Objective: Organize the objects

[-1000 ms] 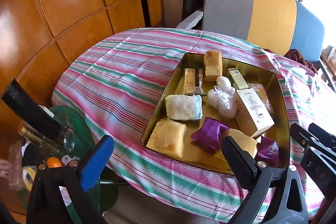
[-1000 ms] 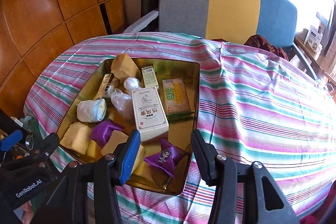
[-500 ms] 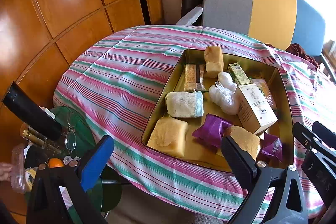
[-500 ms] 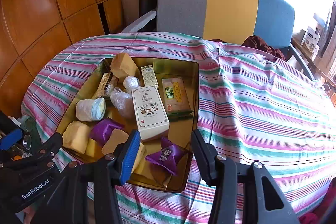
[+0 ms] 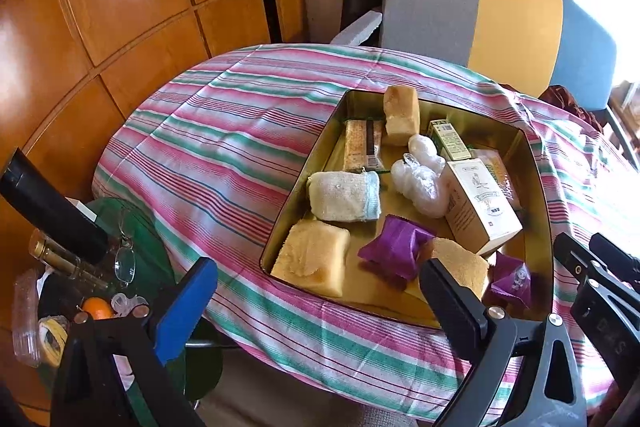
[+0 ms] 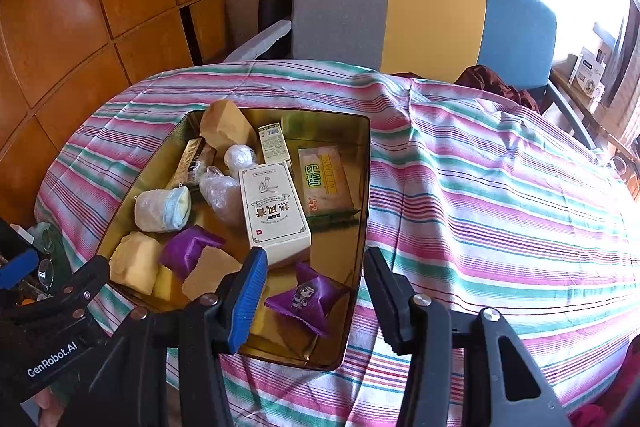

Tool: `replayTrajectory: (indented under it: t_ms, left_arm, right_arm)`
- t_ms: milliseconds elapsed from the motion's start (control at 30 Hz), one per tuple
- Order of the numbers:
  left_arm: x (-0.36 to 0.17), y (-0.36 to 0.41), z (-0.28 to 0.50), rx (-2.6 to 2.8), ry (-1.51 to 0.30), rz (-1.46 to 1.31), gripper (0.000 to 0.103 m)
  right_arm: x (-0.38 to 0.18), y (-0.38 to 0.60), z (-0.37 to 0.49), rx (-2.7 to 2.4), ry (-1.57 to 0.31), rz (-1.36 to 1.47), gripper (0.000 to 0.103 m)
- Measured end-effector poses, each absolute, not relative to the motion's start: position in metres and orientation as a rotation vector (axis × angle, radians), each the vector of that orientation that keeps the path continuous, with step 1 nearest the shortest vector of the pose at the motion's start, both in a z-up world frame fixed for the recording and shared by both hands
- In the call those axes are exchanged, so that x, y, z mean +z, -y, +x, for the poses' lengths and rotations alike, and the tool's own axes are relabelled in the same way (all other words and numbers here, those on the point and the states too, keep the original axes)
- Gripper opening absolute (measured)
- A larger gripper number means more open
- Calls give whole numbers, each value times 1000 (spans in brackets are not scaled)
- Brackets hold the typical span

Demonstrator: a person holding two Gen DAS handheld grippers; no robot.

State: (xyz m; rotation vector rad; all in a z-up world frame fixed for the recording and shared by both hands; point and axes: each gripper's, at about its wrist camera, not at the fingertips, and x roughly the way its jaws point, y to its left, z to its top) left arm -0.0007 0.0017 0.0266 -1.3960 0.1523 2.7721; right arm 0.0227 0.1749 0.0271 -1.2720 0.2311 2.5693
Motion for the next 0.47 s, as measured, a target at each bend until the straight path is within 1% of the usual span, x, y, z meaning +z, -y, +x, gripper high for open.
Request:
replayTrajectory:
  t_ms: [200,300,467]
  left_arm:
    - [25,-5,-1,2758,-156,-1402,101]
    - [25,-6,0,2772,-168,-1402,97]
    - [24,-6,0,2793,-189,-1399,96]
  right_arm:
    - [28,-174,22,2571,-220,-1265,51]
    - [28,-174,22,2574,-221,-1261,51]
    - [28,-175,23,2575,-226,-1258,51]
